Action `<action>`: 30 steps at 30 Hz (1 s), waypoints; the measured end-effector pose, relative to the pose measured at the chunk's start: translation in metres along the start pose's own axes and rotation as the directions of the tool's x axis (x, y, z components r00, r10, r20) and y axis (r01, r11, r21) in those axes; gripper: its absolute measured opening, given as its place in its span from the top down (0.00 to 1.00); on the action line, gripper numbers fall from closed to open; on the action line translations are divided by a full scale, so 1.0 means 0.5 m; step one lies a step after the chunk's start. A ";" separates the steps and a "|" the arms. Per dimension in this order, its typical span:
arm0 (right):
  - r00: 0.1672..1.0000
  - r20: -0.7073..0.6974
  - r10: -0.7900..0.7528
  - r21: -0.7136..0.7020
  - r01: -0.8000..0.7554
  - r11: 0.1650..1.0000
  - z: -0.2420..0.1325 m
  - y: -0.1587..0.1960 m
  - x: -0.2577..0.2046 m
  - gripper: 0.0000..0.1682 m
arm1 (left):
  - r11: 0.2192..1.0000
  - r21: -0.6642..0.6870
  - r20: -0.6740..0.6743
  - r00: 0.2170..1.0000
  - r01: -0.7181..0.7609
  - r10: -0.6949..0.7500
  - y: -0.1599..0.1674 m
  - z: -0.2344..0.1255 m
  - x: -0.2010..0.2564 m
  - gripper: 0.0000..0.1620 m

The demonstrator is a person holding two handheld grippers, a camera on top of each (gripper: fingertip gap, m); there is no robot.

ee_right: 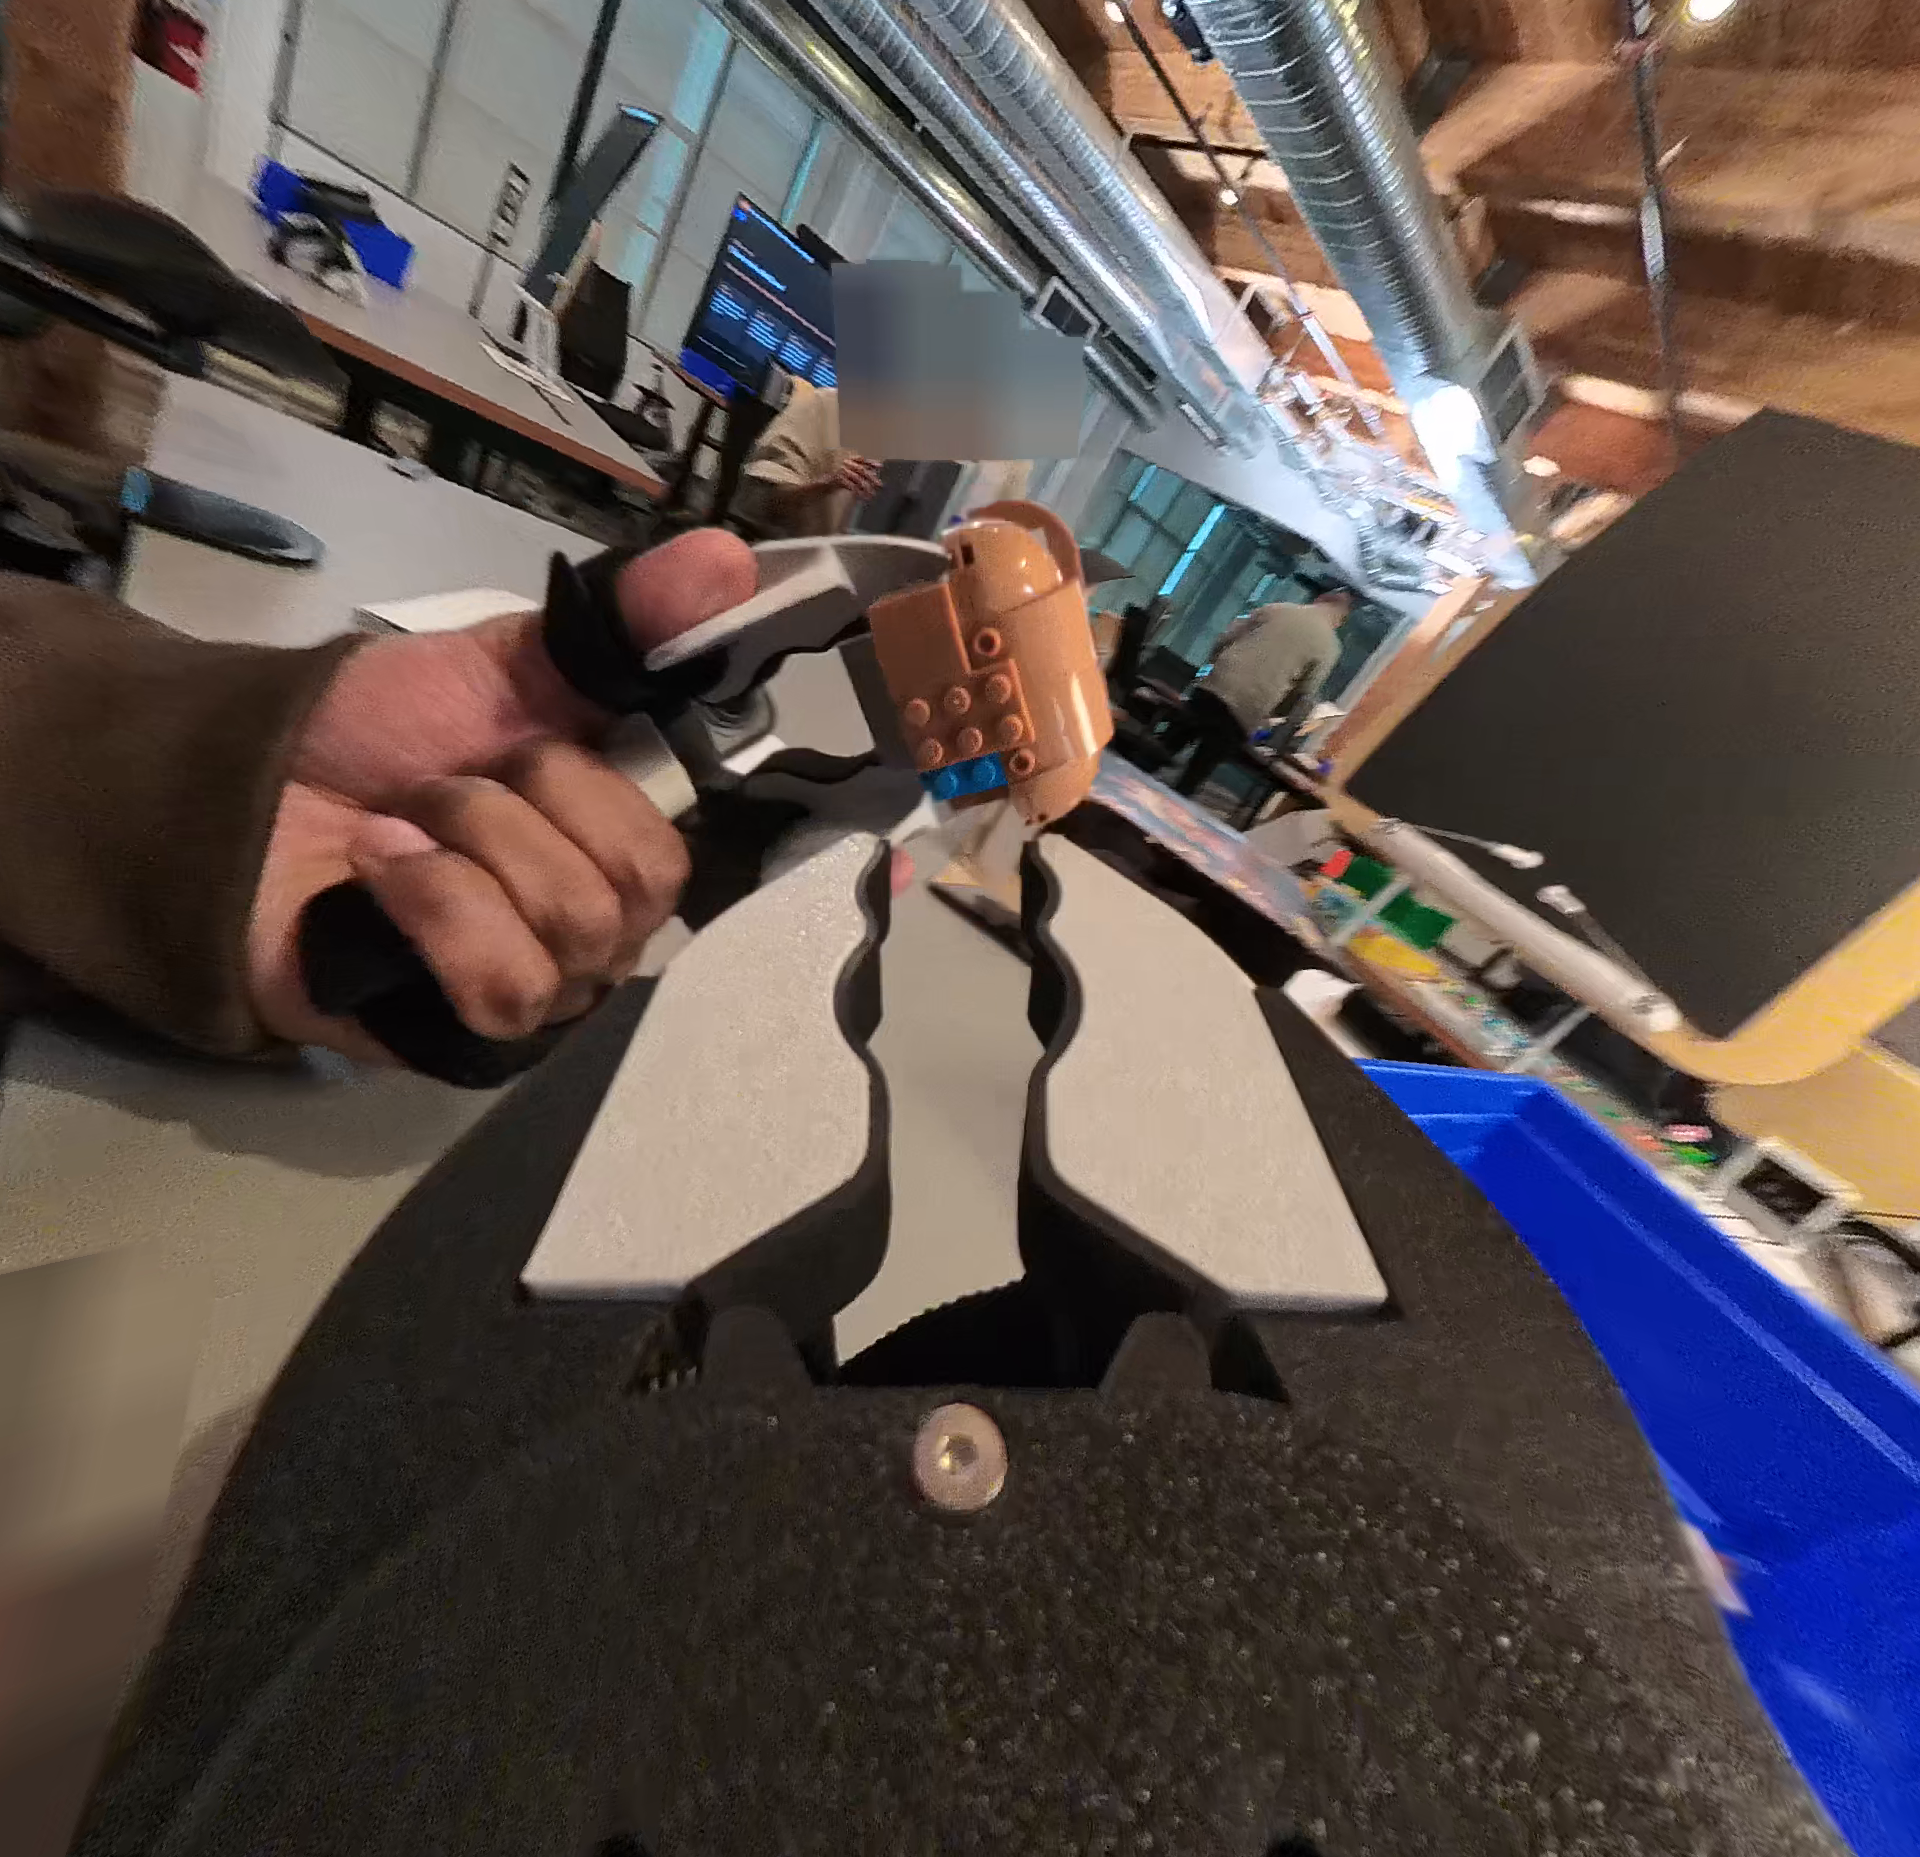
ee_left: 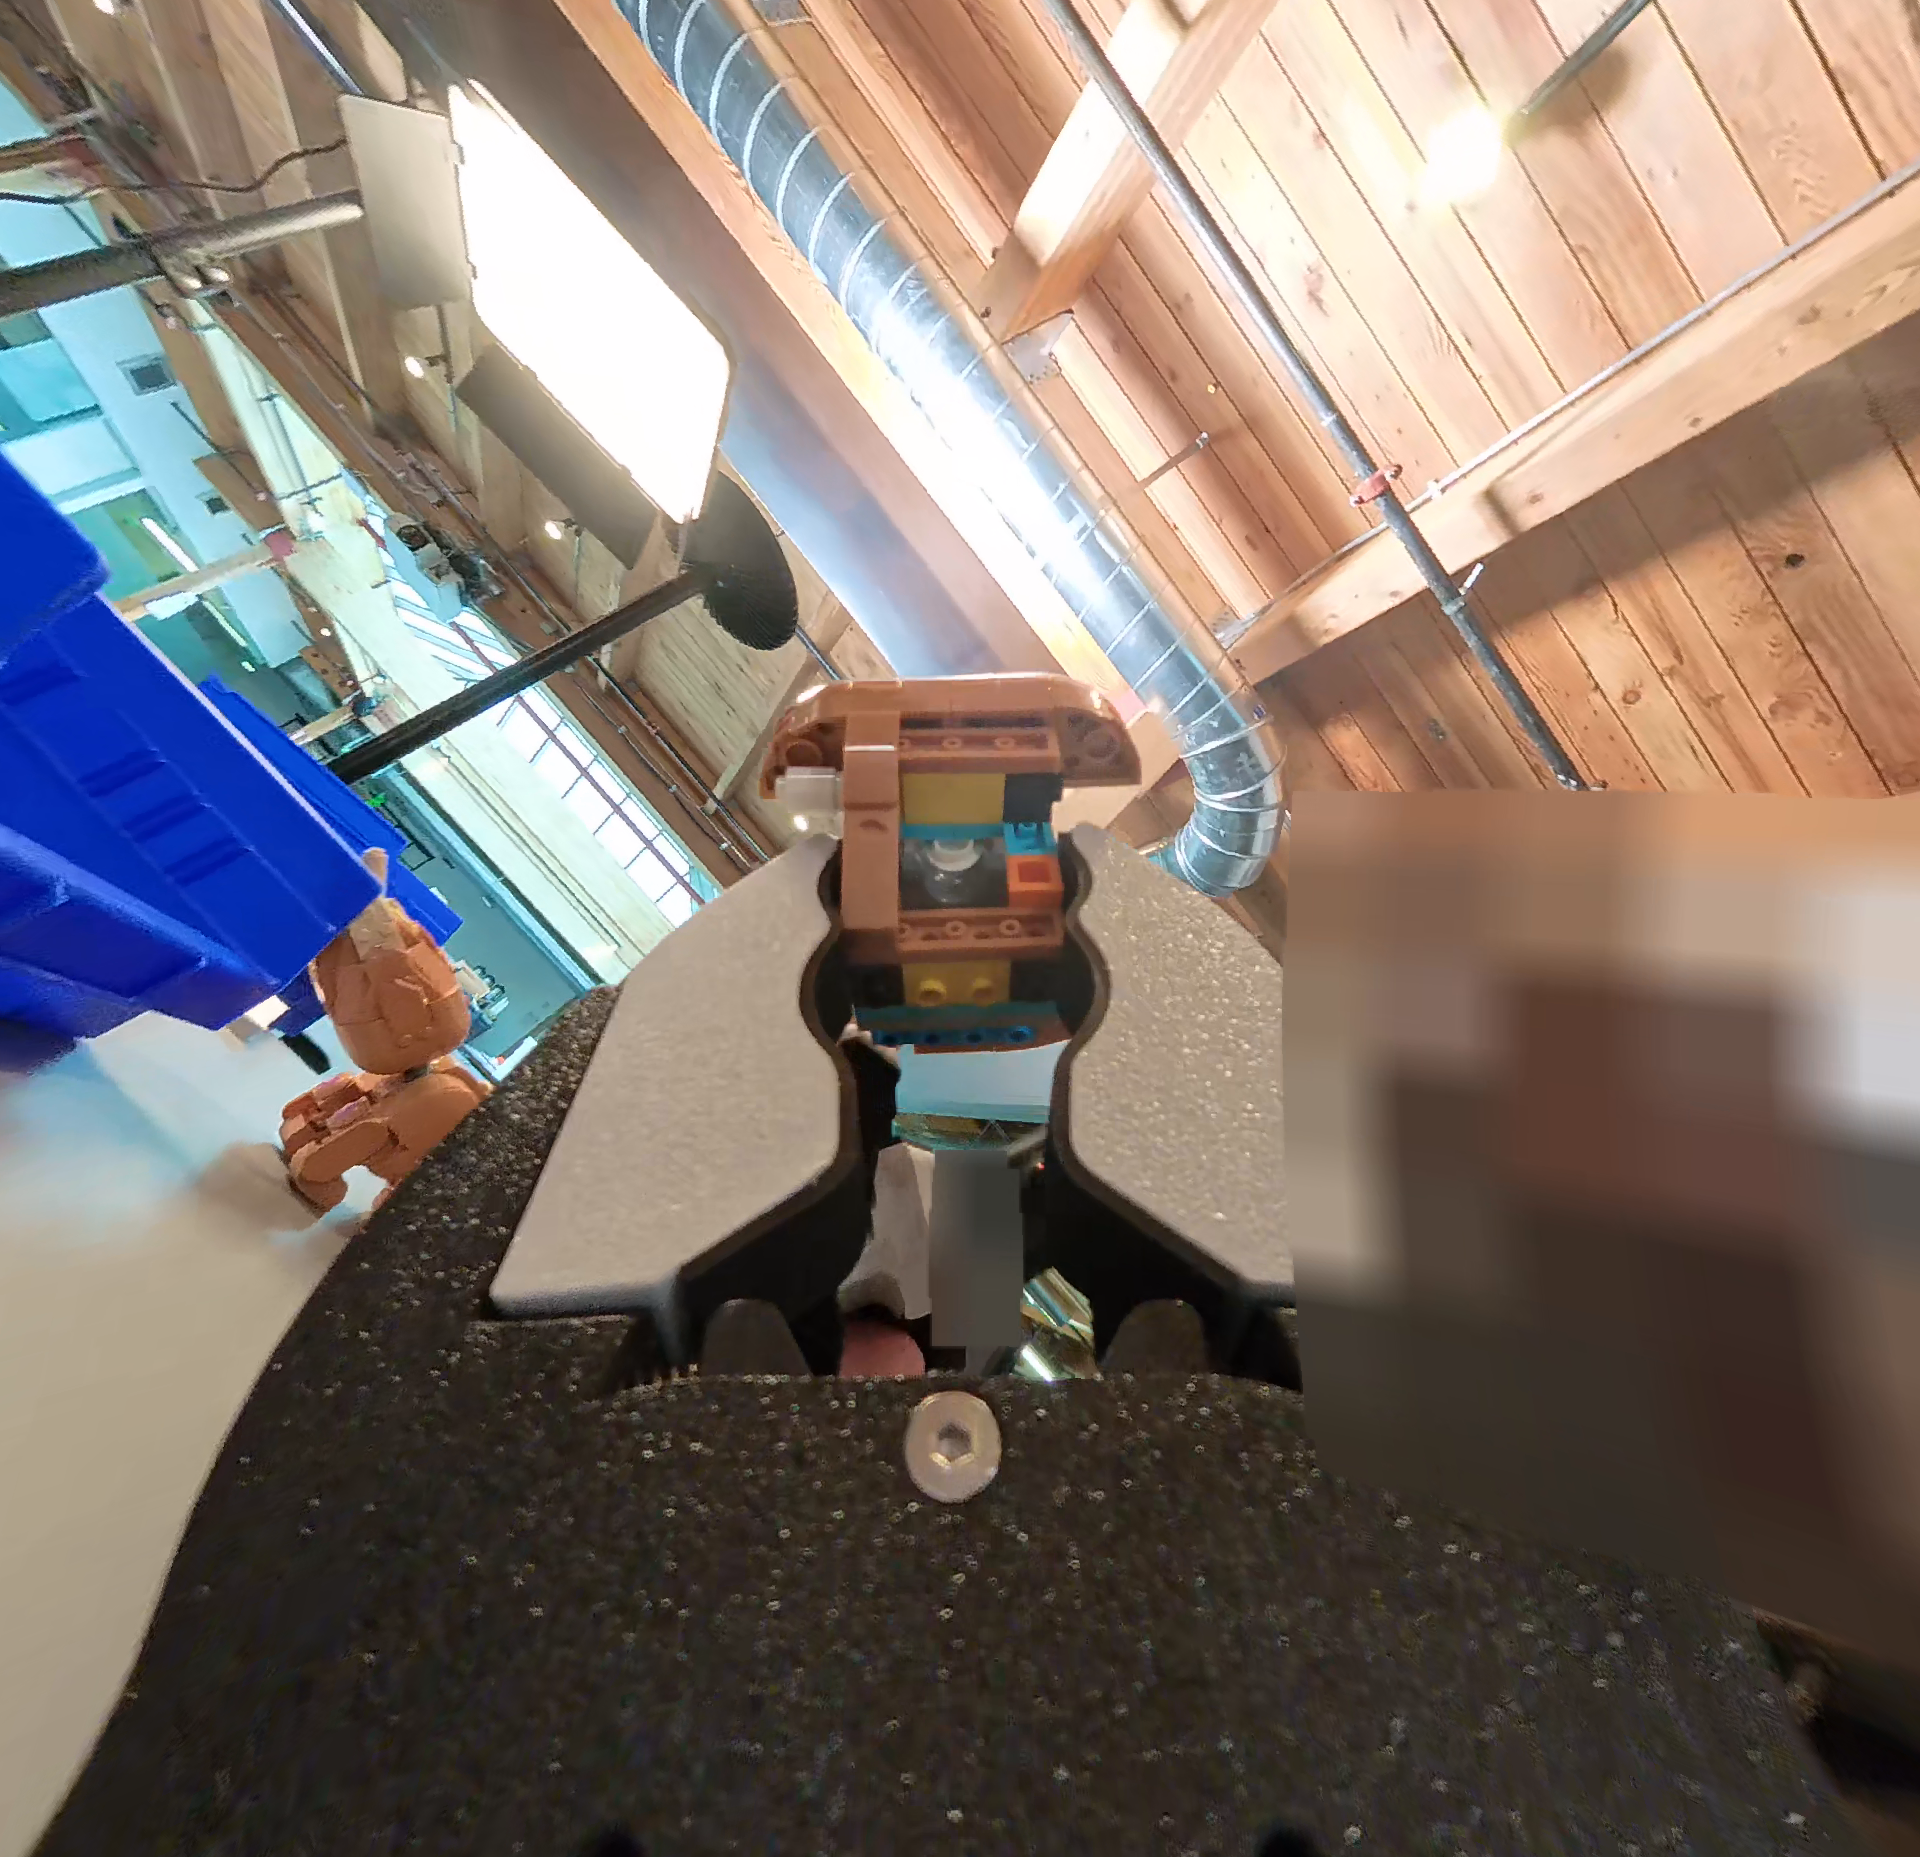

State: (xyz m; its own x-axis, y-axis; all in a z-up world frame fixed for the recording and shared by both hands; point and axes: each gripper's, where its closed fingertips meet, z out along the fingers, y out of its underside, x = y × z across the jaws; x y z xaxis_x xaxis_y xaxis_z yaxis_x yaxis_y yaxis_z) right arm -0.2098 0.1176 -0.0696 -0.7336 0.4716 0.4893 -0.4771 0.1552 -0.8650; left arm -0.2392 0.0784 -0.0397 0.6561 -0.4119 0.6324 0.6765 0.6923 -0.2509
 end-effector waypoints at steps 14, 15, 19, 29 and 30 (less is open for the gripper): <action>0.933 -0.192 -0.304 -0.178 0.272 0.946 0.016 0.033 0.018 0.85 | 0.983 0.051 0.299 0.942 -0.176 0.153 0.024 -0.008 -0.092 0.77; 0.935 -0.198 -0.294 -0.182 0.259 0.948 0.015 0.034 0.022 0.86 | 0.984 0.050 0.306 0.940 -0.172 0.149 0.026 -0.009 -0.096 0.77; 0.948 -0.197 -0.251 -0.189 0.214 0.958 0.015 0.040 0.025 0.86 | 0.977 0.044 0.332 0.925 -0.209 0.183 0.025 -0.010 -0.099 0.77; 0.980 -0.126 -0.157 -0.192 0.131 0.973 0.012 0.053 0.022 0.90 | 0.964 0.000 0.391 0.888 -0.264 0.244 0.028 -0.014 -0.109 0.77; 0.985 -0.110 -0.135 -0.186 0.113 0.976 0.011 0.054 0.020 0.91 | 0.963 -0.003 0.393 0.885 -0.270 0.249 0.028 -0.014 -0.109 0.77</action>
State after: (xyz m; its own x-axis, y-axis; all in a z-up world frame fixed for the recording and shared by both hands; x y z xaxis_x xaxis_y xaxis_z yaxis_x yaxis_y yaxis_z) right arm -0.2327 0.1220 -0.0876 -0.6048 0.5390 0.5862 -0.4584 0.3663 -0.8097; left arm -0.2632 0.1062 -0.0830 0.6178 0.0407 0.7853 0.4755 0.7760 -0.4143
